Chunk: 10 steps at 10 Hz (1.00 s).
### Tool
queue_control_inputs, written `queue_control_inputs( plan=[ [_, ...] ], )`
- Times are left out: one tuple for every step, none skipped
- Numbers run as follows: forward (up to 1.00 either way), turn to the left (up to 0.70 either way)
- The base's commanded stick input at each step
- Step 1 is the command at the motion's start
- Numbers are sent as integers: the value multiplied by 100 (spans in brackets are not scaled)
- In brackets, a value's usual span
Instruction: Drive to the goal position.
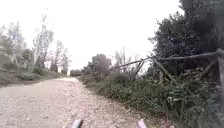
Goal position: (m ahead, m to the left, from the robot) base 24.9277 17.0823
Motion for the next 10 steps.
queue_control_inputs(
  plan=[
    [0, 0],
    [0, 0],
    [0, 0],
    [0, 0],
    [22, 0],
    [54, 0],
    [66, 0],
    [70, 0],
    [70, 0],
    [70, 0]
  ],
)
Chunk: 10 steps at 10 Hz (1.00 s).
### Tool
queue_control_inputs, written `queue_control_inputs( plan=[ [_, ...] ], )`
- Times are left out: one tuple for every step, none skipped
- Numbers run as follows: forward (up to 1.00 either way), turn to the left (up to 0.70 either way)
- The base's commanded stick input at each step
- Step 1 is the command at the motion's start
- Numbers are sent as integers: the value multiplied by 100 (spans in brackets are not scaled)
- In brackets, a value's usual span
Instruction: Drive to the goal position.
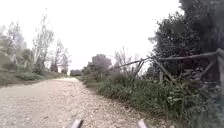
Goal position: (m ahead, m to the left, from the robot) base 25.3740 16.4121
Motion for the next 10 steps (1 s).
queue_control_inputs(
  plan=[
    [70, 0],
    [70, 0],
    [70, 0],
    [70, 0],
    [70, 0],
    [70, 0],
    [70, 0],
    [70, 0],
    [70, 0],
    [70, 0]
  ],
)
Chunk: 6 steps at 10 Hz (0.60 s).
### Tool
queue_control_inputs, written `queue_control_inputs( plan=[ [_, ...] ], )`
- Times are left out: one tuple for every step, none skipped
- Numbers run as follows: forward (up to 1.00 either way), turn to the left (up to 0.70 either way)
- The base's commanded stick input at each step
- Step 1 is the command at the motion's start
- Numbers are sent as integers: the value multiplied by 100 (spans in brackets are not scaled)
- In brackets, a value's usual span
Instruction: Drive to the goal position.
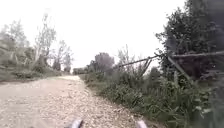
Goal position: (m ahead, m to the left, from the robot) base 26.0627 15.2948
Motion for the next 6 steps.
queue_control_inputs(
  plan=[
    [70, 0],
    [70, 7],
    [70, 27],
    [70, 35],
    [70, 11],
    [70, 0]
  ],
)
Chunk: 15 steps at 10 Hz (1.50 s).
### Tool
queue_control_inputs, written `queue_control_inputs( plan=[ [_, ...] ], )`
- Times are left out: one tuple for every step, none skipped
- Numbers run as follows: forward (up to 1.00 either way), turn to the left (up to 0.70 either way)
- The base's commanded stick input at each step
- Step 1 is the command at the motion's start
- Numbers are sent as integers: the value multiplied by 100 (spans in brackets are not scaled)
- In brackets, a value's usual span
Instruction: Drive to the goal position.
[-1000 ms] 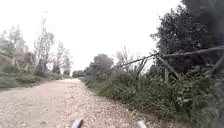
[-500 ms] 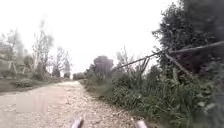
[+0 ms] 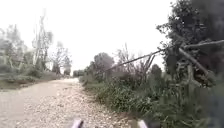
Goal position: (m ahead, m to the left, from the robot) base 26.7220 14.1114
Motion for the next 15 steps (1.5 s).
queue_control_inputs(
  plan=[
    [70, 0],
    [68, 0],
    [68, 0],
    [66, 0],
    [56, 36],
    [51, 51],
    [50, 50],
    [42, 12],
    [39, 0],
    [39, 0],
    [39, 0],
    [39, 3],
    [39, 30],
    [39, 67],
    [39, 47]
  ],
)
